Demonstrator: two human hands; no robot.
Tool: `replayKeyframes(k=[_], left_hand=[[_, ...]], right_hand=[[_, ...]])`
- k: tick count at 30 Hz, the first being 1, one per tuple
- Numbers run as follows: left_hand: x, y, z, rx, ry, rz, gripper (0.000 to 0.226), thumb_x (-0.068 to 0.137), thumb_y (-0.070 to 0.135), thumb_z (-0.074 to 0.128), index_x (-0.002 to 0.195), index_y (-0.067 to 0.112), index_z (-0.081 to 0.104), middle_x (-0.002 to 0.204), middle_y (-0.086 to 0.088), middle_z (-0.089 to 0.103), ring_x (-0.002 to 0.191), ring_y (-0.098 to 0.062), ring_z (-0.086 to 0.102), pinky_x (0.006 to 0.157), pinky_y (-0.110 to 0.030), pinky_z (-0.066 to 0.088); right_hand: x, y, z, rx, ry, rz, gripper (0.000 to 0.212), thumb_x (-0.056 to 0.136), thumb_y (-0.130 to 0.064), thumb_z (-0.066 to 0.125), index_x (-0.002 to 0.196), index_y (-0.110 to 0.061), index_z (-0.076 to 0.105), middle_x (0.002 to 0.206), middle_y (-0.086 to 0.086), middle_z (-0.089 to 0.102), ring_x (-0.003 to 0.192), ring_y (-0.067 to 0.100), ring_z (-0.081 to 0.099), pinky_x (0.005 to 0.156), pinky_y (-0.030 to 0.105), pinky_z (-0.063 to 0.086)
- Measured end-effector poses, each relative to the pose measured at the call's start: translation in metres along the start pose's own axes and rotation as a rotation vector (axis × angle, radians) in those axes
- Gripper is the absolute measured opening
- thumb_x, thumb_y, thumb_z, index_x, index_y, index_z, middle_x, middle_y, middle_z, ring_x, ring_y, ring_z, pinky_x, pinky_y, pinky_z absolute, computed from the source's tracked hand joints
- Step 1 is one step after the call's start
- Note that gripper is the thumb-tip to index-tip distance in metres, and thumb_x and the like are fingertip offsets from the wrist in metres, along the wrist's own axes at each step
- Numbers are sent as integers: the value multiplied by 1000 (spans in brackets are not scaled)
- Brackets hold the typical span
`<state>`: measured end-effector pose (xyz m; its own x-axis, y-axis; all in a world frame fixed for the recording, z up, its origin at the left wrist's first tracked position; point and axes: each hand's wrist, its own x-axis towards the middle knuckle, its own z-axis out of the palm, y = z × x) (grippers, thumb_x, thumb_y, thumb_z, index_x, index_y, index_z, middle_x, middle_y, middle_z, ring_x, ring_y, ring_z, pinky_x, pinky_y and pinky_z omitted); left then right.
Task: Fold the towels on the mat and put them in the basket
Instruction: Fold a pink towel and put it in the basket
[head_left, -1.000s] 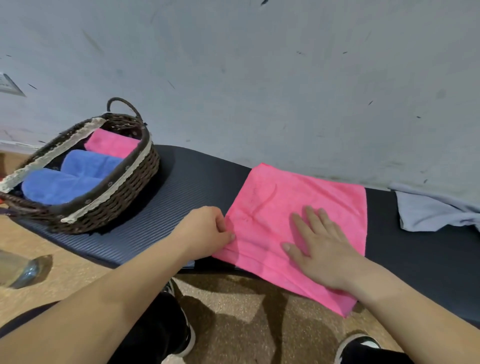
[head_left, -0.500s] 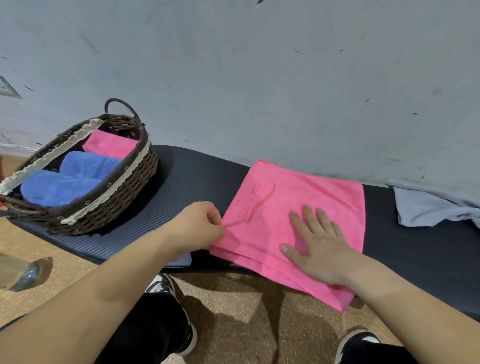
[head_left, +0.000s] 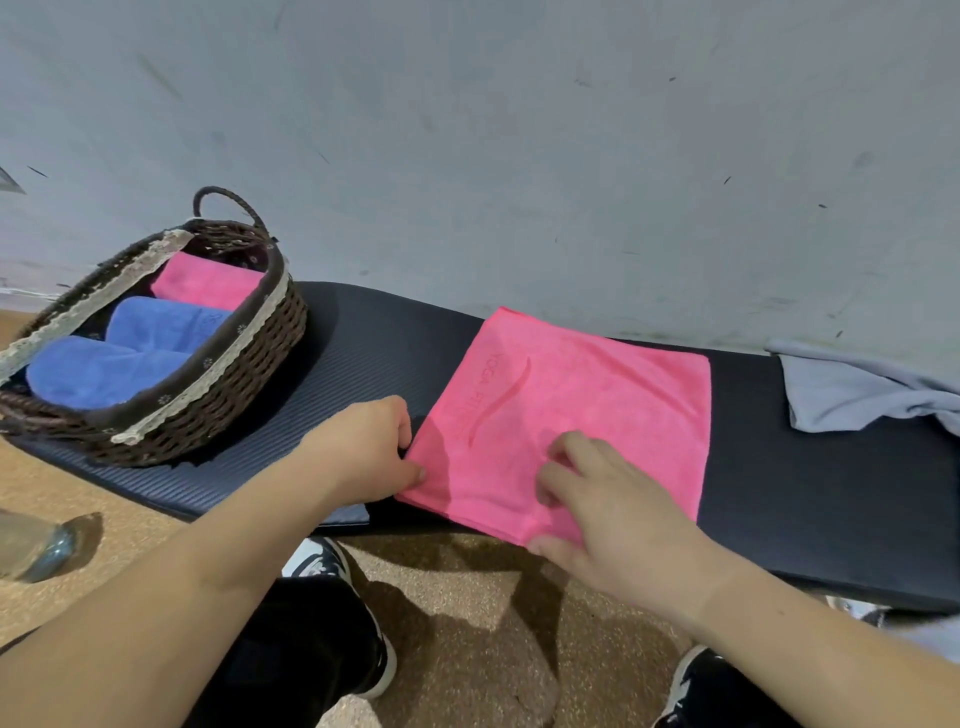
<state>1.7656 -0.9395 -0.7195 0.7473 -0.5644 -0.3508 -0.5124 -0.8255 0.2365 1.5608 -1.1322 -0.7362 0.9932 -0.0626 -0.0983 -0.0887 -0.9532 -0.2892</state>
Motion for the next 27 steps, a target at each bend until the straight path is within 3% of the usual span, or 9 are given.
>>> replayKeyframes(k=[2, 5, 10, 13, 15, 17, 19, 24, 27], left_hand=[[-2, 7, 2, -70, 78, 72, 24, 75, 30, 79, 79, 28, 55, 79, 10, 64, 75, -11, 60, 73, -40, 57], [-11, 28, 9, -179, 144, 295, 18, 80, 25, 75, 80, 30, 58, 82, 13, 60, 77, -6, 57, 73, -35, 54], [-17, 55, 36, 59, 85, 384, 53, 93, 56, 58, 135, 24, 51, 140, 2, 48, 128, -23, 48, 104, -43, 47], [-26, 74, 45, 154, -14, 297, 72, 98, 68, 34, 155, 24, 26, 164, -18, 22, 152, -37, 21, 122, -50, 28], [-29, 85, 48, 195, -94, 241, 78, 97, 72, 20, 160, 29, 5, 169, -20, 1, 155, -43, 2, 124, -58, 17], [-27, 93, 48, 196, -139, 191, 80, 96, 75, 13, 161, 33, -7, 170, -16, -10, 155, -44, -5, 124, -63, 12], [-13, 96, 48, 207, -137, 160, 80, 95, 76, 11, 161, 35, -8, 170, -14, -14, 155, -43, -8, 123, -65, 8], [40, 81, 43, 343, -15, 308, 84, 86, 79, 1, 161, 41, -5, 171, -7, -12, 156, -38, -10, 123, -64, 4], [48, 87, 36, 425, 106, 321, 78, 96, 71, 13, 163, 33, -2, 171, -9, -10, 157, -38, -8, 125, -59, 2]], right_hand=[[-3, -2, 4, 10, -31, -42, 31, 85, -53, 70, 95, -29, 54, 117, -6, 42, 115, 18, 43, 98, 37, 46], [-5, 5, 12, 23, -57, -80, 23, 85, -50, 70, 89, -31, 59, 121, -8, 41, 123, 17, 39, 105, 36, 40], [2, 20, -11, 435, 35, 16, 32, 91, -55, 63, 76, -26, 63, 105, -11, 59, 103, 5, 56, 92, 29, 48], [10, 56, -17, 218, 180, 99, 41, 98, -55, 48, 125, -29, 65, 134, -3, 60, 129, 14, 53, 110, 37, 45], [11, 83, -16, 94, 59, 265, 68, 98, -65, 31, 156, -31, 38, 165, 6, 32, 155, 25, 22, 126, 43, 22], [12, 97, -13, 19, -126, 395, 87, 89, -78, 12, 164, -34, 8, 173, 2, -1, 159, 25, -6, 129, 42, 4], [11, 90, -14, -43, -239, 450, 88, 90, -77, 9, 163, -31, -6, 171, 2, -16, 157, 27, -16, 129, 44, 0], [0, 38, -33, -220, -395, 568, 91, 98, -72, 22, 163, -17, -8, 170, 19, -5, 155, 42, 10, 118, 51, 31], [-11, 20, -51, -285, -455, 555, 80, 100, -70, 26, 159, -17, 21, 155, 19, 39, 135, 36, 48, 91, 43, 47]])
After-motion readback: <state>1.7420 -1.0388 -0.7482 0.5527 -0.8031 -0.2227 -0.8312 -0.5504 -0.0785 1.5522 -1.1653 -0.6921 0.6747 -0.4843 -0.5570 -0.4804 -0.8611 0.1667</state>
